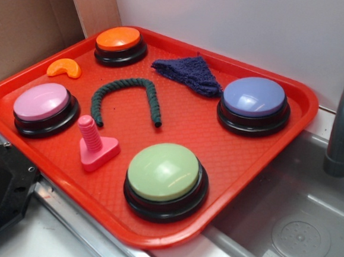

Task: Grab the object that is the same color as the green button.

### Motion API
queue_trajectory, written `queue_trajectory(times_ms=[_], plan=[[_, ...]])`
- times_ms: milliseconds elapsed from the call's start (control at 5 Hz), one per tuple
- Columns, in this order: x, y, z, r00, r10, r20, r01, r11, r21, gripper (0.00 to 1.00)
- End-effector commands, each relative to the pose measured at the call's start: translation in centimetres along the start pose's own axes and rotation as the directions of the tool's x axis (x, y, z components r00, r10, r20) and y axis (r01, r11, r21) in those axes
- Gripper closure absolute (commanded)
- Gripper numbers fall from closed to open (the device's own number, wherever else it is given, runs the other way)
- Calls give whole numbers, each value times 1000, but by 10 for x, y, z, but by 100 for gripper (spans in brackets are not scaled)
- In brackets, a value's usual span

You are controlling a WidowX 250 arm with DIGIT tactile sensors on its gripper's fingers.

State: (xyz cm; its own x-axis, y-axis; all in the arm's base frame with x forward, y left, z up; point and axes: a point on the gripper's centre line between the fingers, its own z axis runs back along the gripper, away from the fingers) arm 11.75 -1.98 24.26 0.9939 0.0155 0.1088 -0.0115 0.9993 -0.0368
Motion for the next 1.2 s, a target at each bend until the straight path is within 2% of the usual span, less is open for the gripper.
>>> queue_trajectory(times_ms=[0,200,400,600,800,1000], plan=[[0,0,0,1000,0,0,0,1000,0,0],[23,9,8,998,43,41,-41,997,-64,0],[43,21,8,985,170,35,-168,984,-53,0],[62,33,-13,970,244,15,-242,967,-77,0],[92,28,-68,974,197,-112,-203,978,-52,0],[83,28,-95,965,219,-143,-223,975,-17,0]])
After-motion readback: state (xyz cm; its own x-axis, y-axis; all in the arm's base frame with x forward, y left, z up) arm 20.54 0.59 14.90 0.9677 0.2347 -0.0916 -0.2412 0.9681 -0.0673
